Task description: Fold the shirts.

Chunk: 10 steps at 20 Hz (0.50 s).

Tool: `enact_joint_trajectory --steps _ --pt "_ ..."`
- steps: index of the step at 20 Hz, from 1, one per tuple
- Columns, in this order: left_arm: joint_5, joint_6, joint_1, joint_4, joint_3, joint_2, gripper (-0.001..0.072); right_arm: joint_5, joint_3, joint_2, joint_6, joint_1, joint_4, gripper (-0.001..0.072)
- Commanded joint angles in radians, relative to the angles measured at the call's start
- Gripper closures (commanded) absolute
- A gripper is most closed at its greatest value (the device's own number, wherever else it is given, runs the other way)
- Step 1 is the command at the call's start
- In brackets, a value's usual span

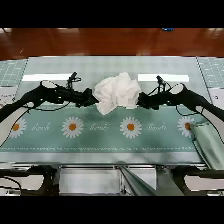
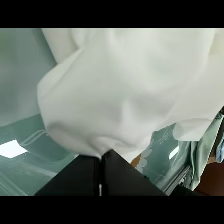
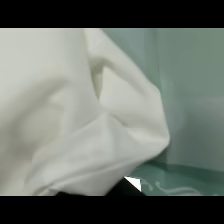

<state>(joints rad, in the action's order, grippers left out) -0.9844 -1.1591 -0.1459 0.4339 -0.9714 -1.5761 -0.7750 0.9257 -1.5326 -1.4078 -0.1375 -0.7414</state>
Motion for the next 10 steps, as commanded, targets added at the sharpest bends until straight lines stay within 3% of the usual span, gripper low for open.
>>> enact_joint_trajectory --steps 1,6,10 --pt "-0.043 0.000 0.042 0.000 -0.042 0.001 0.0691 -0.085 0.079 -0.005 -0.010 0.001 -0.102 0.0684" --pt "-0.216 0.022 0.177 -0.002 -0.258 0.064 0.0691 -0.234 0.353 0.141 -0.144 0.020 -0.385 0.0684" --pt "-0.256 0.010 0.277 -0.002 -0.509 0.184 0.0691 -0.369 0.638 0.288 -0.170 0.024 -0.483 0.0684"
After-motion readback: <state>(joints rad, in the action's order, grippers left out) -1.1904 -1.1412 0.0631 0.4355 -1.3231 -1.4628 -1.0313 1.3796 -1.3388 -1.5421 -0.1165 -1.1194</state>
